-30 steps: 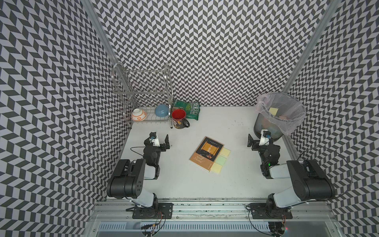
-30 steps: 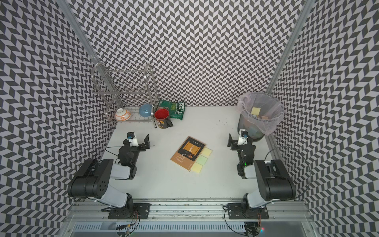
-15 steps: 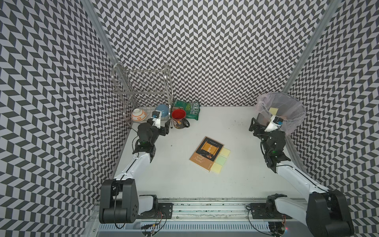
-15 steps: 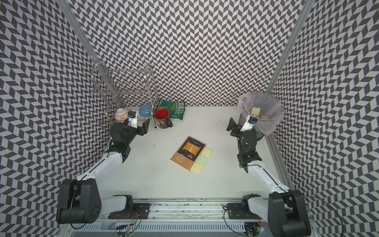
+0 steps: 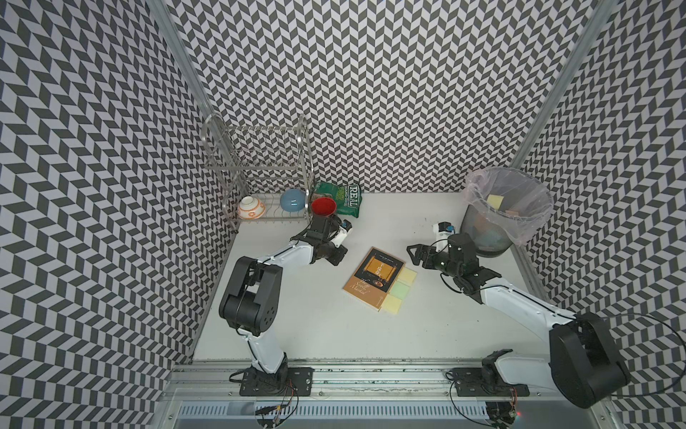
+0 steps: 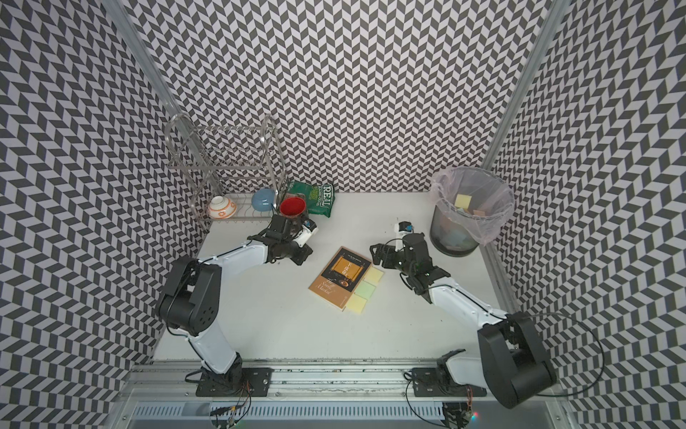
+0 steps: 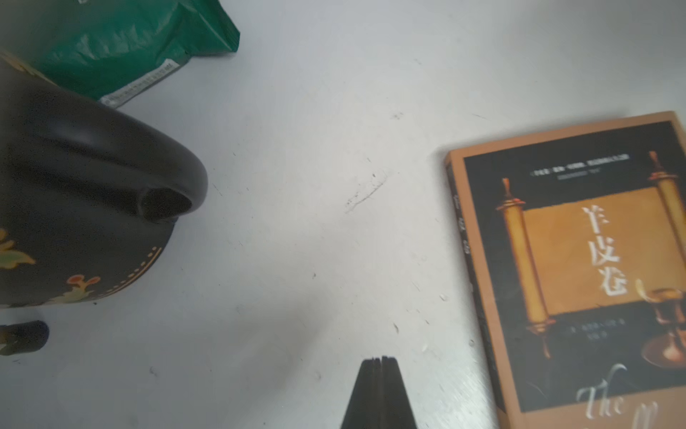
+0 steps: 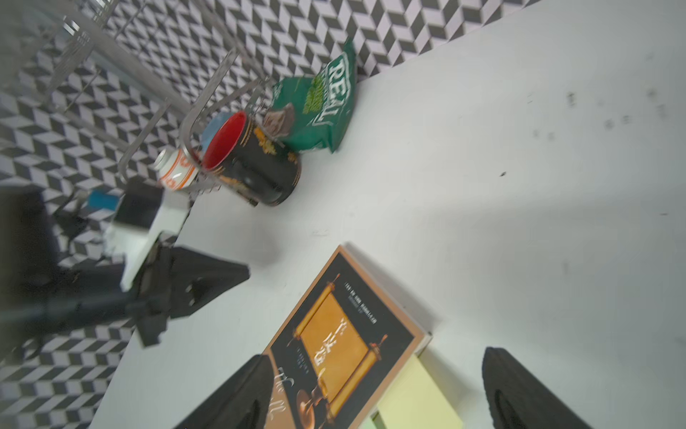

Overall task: Peel off the used sticky note
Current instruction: Adjust the book at the center of the board.

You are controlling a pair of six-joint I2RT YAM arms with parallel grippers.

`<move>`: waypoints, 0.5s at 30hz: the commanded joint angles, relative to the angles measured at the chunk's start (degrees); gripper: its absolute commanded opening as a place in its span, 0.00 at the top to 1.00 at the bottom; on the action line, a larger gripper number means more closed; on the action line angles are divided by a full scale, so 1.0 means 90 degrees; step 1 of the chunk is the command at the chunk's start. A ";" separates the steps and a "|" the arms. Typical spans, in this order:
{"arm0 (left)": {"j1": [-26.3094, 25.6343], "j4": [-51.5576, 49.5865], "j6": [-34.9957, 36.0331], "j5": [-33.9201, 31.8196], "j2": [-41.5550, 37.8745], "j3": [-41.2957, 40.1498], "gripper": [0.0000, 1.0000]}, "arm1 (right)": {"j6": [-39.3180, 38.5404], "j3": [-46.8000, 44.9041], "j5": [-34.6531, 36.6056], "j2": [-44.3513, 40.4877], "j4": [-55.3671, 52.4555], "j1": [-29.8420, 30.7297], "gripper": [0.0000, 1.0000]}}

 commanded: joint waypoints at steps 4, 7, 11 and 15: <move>-0.0276 -0.0596 -0.0163 -0.0209 0.0649 0.0308 0.98 | -0.0317 0.0763 -0.0610 0.0905 -0.0361 0.0051 0.11; -0.0476 -0.0674 -0.0072 -0.0250 0.0683 0.0100 0.97 | -0.0397 0.1320 -0.0792 0.1593 -0.0555 0.0052 0.16; -0.0696 -0.0740 0.0023 -0.0248 0.0509 -0.0255 0.95 | -0.0480 0.1934 -0.1110 0.2405 -0.0553 0.0054 0.17; -0.0817 -0.0916 0.0069 -0.0105 0.0461 -0.0502 0.95 | -0.0595 0.2538 -0.1557 0.3279 -0.0636 0.0053 0.18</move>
